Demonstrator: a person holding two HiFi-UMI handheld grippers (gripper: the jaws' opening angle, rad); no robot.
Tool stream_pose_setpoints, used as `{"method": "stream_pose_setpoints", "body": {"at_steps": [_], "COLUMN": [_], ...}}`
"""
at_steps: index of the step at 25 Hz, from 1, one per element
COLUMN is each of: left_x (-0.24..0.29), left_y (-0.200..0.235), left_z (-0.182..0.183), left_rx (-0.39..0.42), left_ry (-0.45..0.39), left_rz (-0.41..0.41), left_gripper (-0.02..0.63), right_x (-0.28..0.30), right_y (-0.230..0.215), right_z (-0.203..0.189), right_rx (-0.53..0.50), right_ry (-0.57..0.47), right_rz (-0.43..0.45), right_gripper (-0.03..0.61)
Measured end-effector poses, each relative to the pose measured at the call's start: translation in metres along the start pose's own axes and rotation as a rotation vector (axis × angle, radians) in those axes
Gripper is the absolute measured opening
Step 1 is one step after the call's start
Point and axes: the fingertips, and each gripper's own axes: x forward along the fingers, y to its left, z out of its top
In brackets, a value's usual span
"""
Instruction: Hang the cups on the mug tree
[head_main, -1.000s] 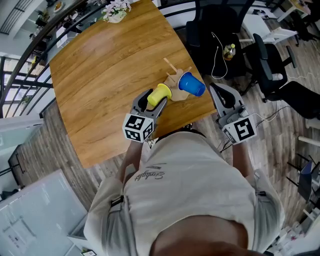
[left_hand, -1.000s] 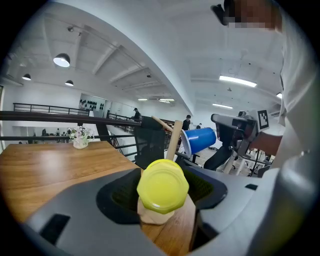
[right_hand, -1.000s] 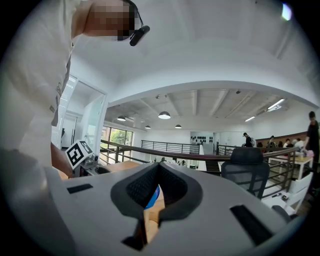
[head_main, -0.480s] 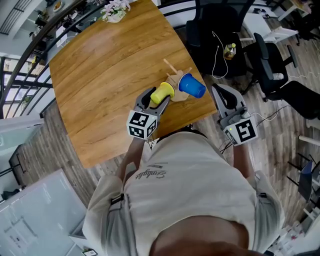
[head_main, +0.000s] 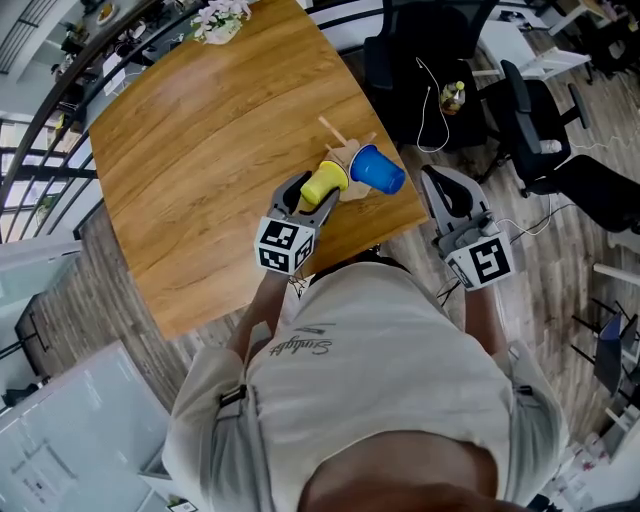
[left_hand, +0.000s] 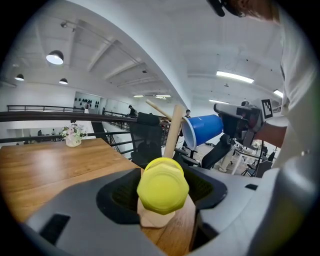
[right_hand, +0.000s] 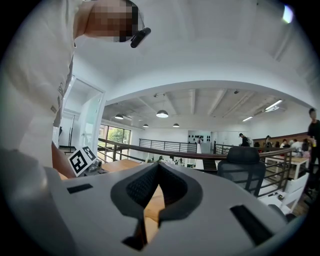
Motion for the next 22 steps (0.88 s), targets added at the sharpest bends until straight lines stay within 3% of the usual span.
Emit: {"method": "stream_pose_setpoints", "body": {"at_steps": [10, 22], "left_x": [0.013, 0.019], "left_y": [-0.005, -0.007], "left_z": [-0.004, -0.002], "left_rx": [0.001, 0.056], "left_ry": [0.011, 0.014], "left_rz": [-0.007, 0.011], "left_gripper": [0.273, 0.278], "right_x": [-0.012, -0.016], "right_y": [-0.006, -0.010], "right_z": [-0.009, -0.012], "right_rx": [0.005, 0.014], "right_ry": [0.024, 0.033], "right_rz": [-0.027, -0.034], "right_gripper": [-0.006, -0.006]}}
